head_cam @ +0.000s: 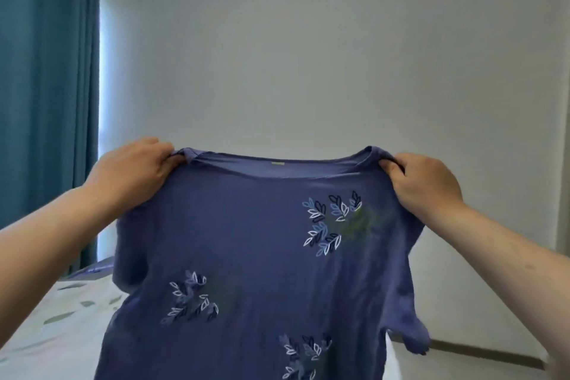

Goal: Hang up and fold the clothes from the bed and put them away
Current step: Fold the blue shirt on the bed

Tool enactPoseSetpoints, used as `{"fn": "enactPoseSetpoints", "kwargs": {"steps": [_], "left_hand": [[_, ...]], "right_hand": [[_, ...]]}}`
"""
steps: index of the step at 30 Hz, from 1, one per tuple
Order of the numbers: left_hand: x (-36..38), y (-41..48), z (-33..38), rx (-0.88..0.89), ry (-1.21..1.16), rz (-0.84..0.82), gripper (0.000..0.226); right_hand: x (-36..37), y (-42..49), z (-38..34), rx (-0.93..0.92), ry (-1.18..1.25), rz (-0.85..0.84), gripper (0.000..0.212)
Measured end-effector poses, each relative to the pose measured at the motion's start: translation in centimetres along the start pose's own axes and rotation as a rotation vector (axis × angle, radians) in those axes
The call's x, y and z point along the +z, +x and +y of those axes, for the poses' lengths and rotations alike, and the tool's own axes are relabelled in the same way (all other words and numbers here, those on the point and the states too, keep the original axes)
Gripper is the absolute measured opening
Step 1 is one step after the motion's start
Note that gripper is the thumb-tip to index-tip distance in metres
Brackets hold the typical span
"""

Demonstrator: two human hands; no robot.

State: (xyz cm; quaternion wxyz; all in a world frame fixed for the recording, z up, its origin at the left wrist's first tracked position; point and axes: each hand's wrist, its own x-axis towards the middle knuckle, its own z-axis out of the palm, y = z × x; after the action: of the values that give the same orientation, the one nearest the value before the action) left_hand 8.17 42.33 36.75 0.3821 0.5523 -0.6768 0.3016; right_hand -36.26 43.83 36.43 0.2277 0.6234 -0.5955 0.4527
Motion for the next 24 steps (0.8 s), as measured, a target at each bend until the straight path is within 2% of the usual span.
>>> {"fn": "enactPoseSetpoints", "kwargs": {"steps": [3, 6, 10, 14, 20, 24], "left_hand": [[-0.7, 0.6, -0.6, 0.094, 0.068, 0.087, 0.041], [0.8, 0.4, -0.4, 0.095, 0.074, 0.064, 0.035], [6.9, -2.2, 0.8, 0.026, 0.013, -0.080, 0.023], [15.7, -7.4, 2.1, -0.090, -0.085, -0.265, 0.022], [29.7, -21.1, 3.4, -0.235, -0.146, -0.538, 0.024], [36.3, -29.2, 3.6, -0.328, -0.153, -0.722, 0.021]], "right_hand": [[-1.6, 0.8, -0.1, -0.056, -0.090, 0.058, 0.042], [-1.4, 0.5, 0.4, -0.047, -0.138, 0.039, 0.042], [2.9, -2.4, 2.9, -0.015, -0.202, -0.108, 0.036], [9.5, -7.0, 6.8, 0.067, -0.230, -0.274, 0.038], [21.7, -18.4, 14.1, 0.247, -0.183, -0.578, 0.035], [28.6, -25.8, 17.8, 0.352, -0.113, -0.761, 0.036]]}}
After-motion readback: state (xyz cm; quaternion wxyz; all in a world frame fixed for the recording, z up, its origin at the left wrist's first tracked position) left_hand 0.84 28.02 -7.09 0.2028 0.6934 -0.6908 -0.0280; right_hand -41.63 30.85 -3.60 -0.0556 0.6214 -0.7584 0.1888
